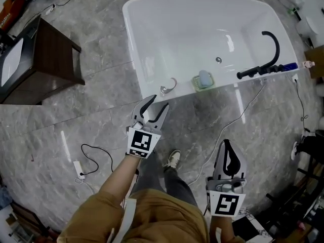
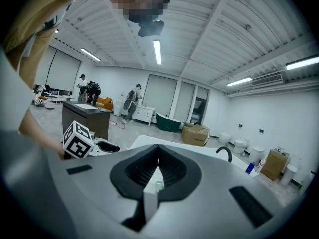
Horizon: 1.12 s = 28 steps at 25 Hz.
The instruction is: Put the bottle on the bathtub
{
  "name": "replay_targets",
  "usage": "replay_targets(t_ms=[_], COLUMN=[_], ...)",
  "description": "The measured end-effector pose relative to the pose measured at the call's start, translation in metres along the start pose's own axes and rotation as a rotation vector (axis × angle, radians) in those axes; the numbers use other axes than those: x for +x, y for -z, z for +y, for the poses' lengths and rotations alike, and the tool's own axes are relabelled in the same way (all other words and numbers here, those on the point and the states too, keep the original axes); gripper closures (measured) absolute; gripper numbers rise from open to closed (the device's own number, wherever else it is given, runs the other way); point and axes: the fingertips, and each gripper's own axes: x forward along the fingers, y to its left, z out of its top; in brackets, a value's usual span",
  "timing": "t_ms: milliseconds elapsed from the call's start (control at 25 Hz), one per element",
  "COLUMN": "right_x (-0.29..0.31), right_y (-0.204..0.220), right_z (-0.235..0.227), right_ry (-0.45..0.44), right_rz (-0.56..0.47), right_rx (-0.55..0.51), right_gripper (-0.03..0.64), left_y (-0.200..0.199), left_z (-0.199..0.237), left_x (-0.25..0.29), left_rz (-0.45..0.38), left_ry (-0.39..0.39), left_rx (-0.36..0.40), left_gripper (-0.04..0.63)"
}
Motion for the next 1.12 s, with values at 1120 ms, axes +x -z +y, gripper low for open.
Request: replay_targets(t_ms=[1120], right_x=[-0.055], right_y=[-0.098], right_z=[-0.039], right_ry=[-0.079], right_rz=[-0.217], right_rx=[0.041], right_gripper=[0.611], left_y=[-0.182], left_z=[-0.034], left_x=[-0.108], left_rz=[-0.108], left_ry=[-0.034], left_rx=[0.083], left_gripper=[0.588])
